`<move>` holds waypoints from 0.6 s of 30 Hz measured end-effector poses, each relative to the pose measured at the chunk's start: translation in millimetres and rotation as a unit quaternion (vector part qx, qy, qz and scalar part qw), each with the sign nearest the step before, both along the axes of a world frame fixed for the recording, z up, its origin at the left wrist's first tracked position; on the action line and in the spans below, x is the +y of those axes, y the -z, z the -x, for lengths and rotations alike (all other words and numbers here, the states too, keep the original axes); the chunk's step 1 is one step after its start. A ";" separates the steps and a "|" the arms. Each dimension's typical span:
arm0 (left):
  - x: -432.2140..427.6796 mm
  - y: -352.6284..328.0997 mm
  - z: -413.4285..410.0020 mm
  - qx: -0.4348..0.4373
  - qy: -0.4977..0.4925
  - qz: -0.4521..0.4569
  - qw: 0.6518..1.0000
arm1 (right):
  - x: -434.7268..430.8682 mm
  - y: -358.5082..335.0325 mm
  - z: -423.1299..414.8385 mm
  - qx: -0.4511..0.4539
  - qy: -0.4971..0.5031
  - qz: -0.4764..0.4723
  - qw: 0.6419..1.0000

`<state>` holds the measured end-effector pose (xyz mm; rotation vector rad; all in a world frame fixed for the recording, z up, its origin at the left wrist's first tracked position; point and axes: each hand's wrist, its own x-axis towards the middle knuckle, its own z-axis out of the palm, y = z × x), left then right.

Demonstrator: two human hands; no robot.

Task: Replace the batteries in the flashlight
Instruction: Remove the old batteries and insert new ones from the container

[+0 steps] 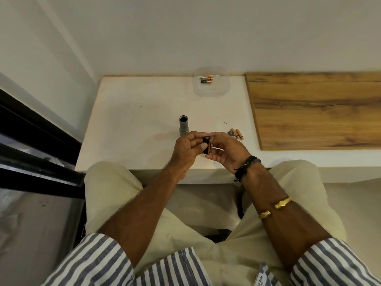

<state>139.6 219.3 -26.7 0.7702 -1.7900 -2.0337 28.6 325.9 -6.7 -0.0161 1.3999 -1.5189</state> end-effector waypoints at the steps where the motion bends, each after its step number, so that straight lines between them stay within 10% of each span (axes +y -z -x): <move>1: 0.5 0.9 0.3 -0.002 -0.001 0.013 1.000 | -0.1 0.2 0.1 -0.009 0.000 0.000 1.000; 18: 10.1 3.6 5.3 -0.008 -0.045 0.018 0.999 | -2.8 -9.7 -2.7 0.056 0.049 -0.061 0.995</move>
